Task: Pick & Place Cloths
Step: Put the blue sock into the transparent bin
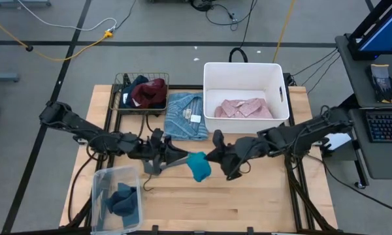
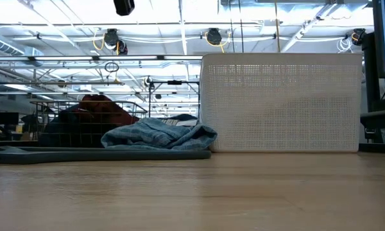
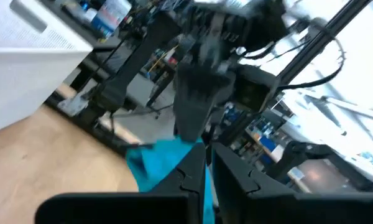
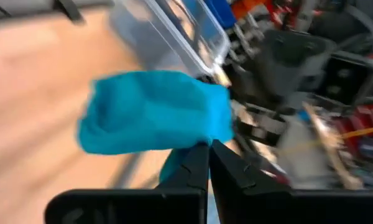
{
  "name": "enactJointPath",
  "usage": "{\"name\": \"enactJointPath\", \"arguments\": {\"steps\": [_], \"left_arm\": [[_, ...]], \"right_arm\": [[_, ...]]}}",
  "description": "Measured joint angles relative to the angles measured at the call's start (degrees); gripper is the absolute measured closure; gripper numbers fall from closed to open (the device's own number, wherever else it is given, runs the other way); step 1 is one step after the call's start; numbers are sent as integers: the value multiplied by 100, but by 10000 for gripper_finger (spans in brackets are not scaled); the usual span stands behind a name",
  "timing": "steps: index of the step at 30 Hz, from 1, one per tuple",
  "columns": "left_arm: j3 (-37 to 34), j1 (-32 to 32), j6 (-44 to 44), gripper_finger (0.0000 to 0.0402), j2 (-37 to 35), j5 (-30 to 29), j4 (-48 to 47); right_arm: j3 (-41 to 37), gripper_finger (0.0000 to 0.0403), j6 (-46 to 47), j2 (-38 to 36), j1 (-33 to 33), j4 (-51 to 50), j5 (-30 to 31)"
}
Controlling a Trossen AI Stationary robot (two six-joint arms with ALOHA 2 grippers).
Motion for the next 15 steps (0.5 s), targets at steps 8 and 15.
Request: {"name": "enactJointPath", "arguments": {"steps": [8,15], "left_arm": [[89,0,-661,307,2,16,-536],[89,7,-1084,238,2,13,-477]], "right_arm": [[244,403,-836,206,189,-45,1120],[245,403,-1053,206,304,21,1140]]}}
